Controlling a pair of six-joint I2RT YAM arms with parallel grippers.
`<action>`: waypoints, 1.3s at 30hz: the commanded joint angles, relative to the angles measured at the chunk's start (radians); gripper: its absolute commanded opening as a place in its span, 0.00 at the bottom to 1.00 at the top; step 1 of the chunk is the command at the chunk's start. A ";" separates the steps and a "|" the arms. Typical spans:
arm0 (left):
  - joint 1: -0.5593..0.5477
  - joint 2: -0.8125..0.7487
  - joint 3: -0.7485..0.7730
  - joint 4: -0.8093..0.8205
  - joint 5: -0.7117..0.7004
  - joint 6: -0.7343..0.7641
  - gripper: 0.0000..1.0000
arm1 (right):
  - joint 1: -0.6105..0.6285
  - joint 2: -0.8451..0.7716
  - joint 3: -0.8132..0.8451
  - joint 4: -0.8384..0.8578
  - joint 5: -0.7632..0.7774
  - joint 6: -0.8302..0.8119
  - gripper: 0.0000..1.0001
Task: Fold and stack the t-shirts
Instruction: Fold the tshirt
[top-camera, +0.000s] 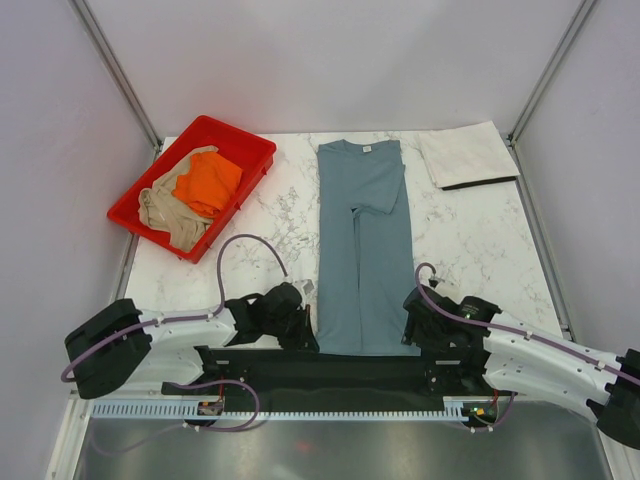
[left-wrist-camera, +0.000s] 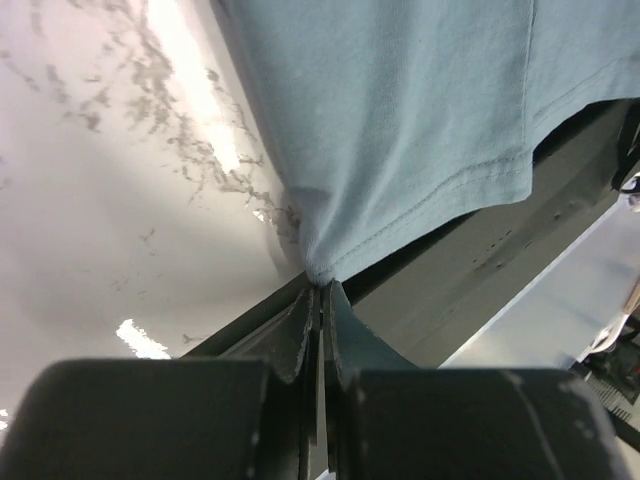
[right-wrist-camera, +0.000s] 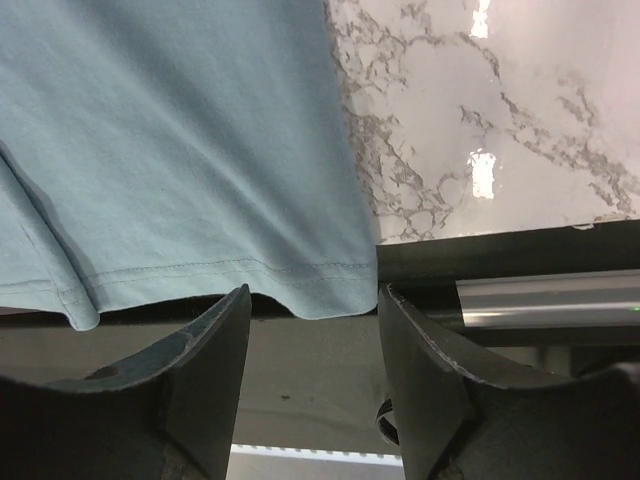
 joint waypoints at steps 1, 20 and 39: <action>0.030 -0.063 -0.025 0.004 0.012 -0.028 0.02 | 0.002 -0.024 -0.009 -0.032 0.006 0.055 0.62; 0.053 -0.132 -0.025 -0.130 -0.052 0.007 0.02 | 0.004 -0.114 -0.167 0.117 -0.084 0.121 0.45; 0.053 -0.147 0.032 -0.128 -0.005 0.013 0.02 | 0.004 -0.182 -0.100 0.054 -0.041 0.099 0.00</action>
